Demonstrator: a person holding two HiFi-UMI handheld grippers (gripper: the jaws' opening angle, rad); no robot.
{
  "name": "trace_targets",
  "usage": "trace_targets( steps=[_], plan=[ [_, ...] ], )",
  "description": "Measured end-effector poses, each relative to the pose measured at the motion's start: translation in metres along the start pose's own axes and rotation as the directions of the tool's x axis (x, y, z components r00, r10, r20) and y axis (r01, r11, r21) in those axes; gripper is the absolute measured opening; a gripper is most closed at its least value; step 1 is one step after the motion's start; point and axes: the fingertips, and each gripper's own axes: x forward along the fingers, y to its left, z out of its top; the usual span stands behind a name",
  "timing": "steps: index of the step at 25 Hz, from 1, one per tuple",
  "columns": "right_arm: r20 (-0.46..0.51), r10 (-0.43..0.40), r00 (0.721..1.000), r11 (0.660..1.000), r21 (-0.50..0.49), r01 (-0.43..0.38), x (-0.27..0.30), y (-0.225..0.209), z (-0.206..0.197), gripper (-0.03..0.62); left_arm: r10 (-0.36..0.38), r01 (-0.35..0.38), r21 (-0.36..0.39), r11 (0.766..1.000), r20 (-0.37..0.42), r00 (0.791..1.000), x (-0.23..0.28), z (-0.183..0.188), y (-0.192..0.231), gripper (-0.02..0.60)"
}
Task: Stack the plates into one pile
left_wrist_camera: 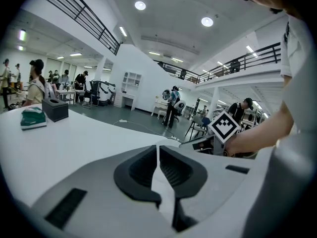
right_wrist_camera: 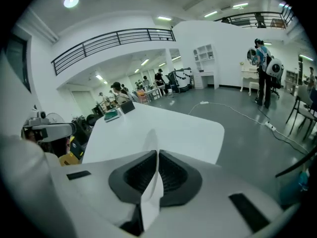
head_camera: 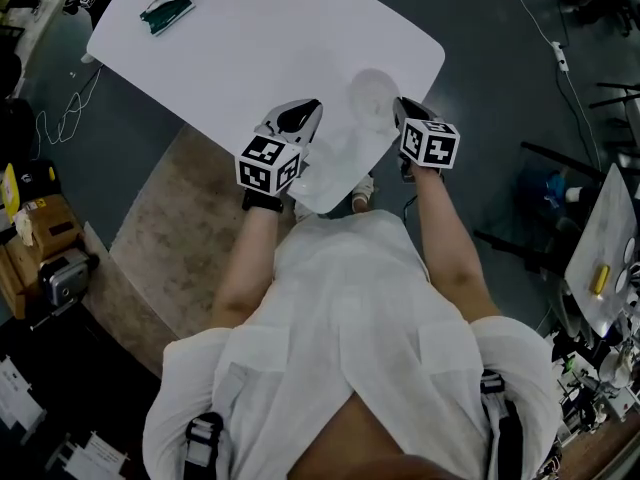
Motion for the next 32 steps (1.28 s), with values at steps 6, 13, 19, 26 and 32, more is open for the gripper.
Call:
trace_targets(
  steps=[6,13,19,26,32],
  plan=[
    [0.041,0.068,0.997,0.992,-0.113,-0.063,0.006,0.035,0.019,0.035,0.051,-0.051,-0.017,0.999,0.02,0.999,-0.018,-0.001,0.01,0.024],
    [0.062,0.155,0.986,0.969,-0.206,-0.14,0.006,0.08,0.031,0.035,0.114,-0.112,-0.047,0.993,0.041,0.993,-0.046,-0.003,0.029,0.024],
    [0.065,0.242,0.968,0.939,-0.268,-0.216,0.0,0.122,0.039,0.035,0.149,-0.145,-0.065,0.987,0.059,0.987,-0.064,-0.004,0.038,0.025],
    [0.007,0.328,0.945,0.898,-0.312,-0.309,-0.014,0.164,0.025,0.035,0.174,-0.169,-0.076,0.983,0.069,0.982,-0.081,-0.006,0.041,0.024],
    [-0.122,0.443,0.888,0.843,-0.279,-0.459,-0.026,0.194,-0.009,0.035,0.194,-0.188,-0.09,0.978,0.063,0.979,-0.09,-0.013,0.043,0.025]
  ],
)
